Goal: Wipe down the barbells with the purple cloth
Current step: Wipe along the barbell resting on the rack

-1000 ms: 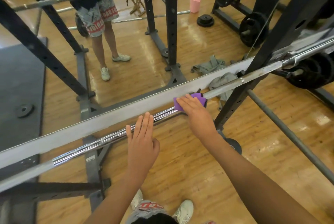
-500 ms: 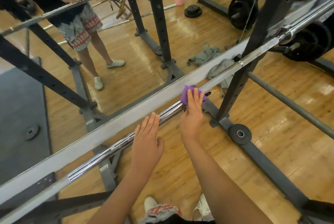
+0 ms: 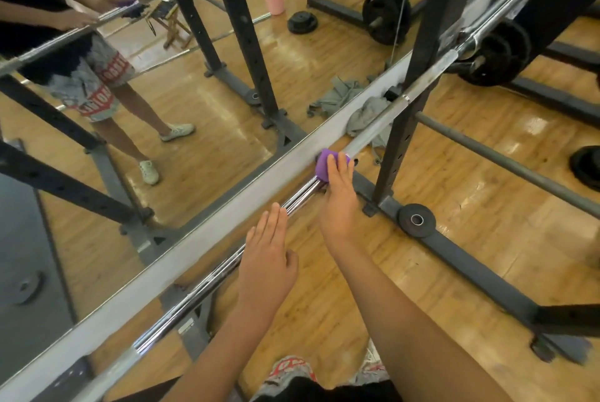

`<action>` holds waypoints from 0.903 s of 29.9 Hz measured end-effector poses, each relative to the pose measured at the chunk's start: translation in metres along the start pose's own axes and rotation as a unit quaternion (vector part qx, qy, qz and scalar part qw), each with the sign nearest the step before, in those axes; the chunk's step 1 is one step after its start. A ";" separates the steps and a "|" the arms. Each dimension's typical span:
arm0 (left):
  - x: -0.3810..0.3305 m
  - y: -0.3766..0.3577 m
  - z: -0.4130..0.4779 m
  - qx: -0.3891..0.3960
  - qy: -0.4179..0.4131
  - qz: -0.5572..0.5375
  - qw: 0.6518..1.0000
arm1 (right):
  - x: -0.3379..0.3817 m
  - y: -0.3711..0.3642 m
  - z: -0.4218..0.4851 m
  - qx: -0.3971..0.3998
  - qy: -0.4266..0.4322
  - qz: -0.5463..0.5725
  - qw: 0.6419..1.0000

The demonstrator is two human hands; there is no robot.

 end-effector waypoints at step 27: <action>0.007 0.001 0.001 0.012 -0.034 -0.016 0.999 | 0.013 -0.012 -0.028 0.139 0.084 0.056 0.985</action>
Point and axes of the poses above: each hand's wrist, its own z-axis towards the middle knuckle, its own y-axis out of the back of the hand, x = y × z, the point moved 8 cm from there along z, towards the middle knuckle, and after that the axes turned 10 degrees about y, right-handed, at the moved point
